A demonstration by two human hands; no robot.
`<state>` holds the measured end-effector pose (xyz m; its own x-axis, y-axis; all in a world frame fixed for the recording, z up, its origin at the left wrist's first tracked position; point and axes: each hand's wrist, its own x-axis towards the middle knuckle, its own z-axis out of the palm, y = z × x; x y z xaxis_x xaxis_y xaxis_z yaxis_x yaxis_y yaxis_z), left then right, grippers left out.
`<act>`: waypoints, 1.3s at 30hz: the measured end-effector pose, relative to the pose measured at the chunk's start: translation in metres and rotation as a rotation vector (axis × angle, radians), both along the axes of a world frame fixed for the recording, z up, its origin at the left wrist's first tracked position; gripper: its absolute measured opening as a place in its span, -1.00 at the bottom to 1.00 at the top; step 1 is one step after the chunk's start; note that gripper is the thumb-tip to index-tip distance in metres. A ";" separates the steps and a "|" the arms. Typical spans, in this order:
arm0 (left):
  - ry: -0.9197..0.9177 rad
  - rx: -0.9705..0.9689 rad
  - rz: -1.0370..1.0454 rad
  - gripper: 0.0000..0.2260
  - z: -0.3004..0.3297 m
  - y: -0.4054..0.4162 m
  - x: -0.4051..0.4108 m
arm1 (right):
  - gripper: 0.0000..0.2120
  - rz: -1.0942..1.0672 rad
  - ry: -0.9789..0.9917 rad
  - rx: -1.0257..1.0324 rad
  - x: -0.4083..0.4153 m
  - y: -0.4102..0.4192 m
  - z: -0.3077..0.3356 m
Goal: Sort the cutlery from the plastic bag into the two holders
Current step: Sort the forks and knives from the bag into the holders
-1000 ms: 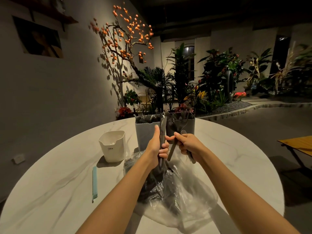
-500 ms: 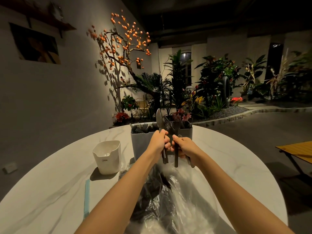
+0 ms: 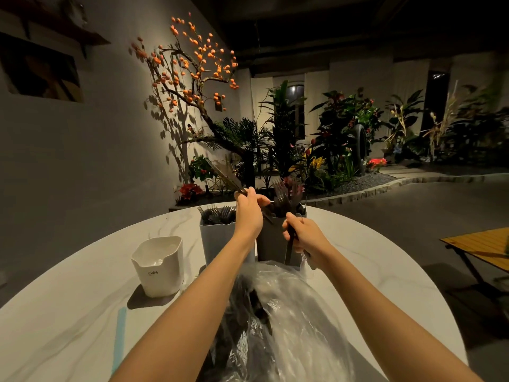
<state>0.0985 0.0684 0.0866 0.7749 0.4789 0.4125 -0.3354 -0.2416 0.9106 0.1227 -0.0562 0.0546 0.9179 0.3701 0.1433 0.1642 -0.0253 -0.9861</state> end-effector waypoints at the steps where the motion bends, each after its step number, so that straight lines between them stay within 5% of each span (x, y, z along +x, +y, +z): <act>1: -0.020 0.000 0.014 -0.53 0.001 0.000 0.003 | -0.64 -0.013 -0.005 0.001 0.002 -0.001 -0.001; 9: -0.001 0.056 0.120 -0.60 0.000 0.005 0.026 | -0.65 0.007 -0.004 0.041 0.008 0.000 -0.005; 15: 0.294 0.640 0.246 -0.66 -0.004 0.009 0.030 | -0.64 0.020 -0.006 0.025 0.011 0.002 -0.006; 20: 0.444 0.821 0.266 -0.68 -0.007 0.003 0.028 | -0.64 0.032 -0.006 0.008 0.011 0.003 -0.007; 23: 0.364 0.700 0.238 -0.62 -0.005 0.005 0.025 | -0.64 0.035 -0.002 -0.002 0.011 0.003 -0.006; 27: 0.167 0.459 0.128 -0.15 0.000 0.010 0.023 | -0.64 0.047 -0.014 -0.010 0.010 0.003 -0.004; 30: 0.012 0.347 0.099 -0.08 0.003 0.013 0.018 | -0.64 0.045 -0.014 -0.020 0.010 0.004 -0.004; 33: -0.056 0.467 0.231 -0.28 -0.001 0.020 0.015 | -0.64 0.049 -0.011 -0.019 0.010 0.005 -0.005; 36: 0.162 0.796 0.217 -0.64 -0.007 0.029 0.017 | -0.65 0.064 -0.026 -0.008 0.010 0.004 -0.006; 39: 0.216 0.875 0.143 -0.60 -0.013 0.029 0.014 | -0.64 0.117 -0.068 -0.009 0.007 0.004 -0.006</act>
<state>0.1123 0.0978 0.0736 0.8347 0.1614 0.5265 -0.0922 -0.9017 0.4225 0.1299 -0.0520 0.0485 0.8566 0.4758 0.1997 0.2326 -0.0105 -0.9725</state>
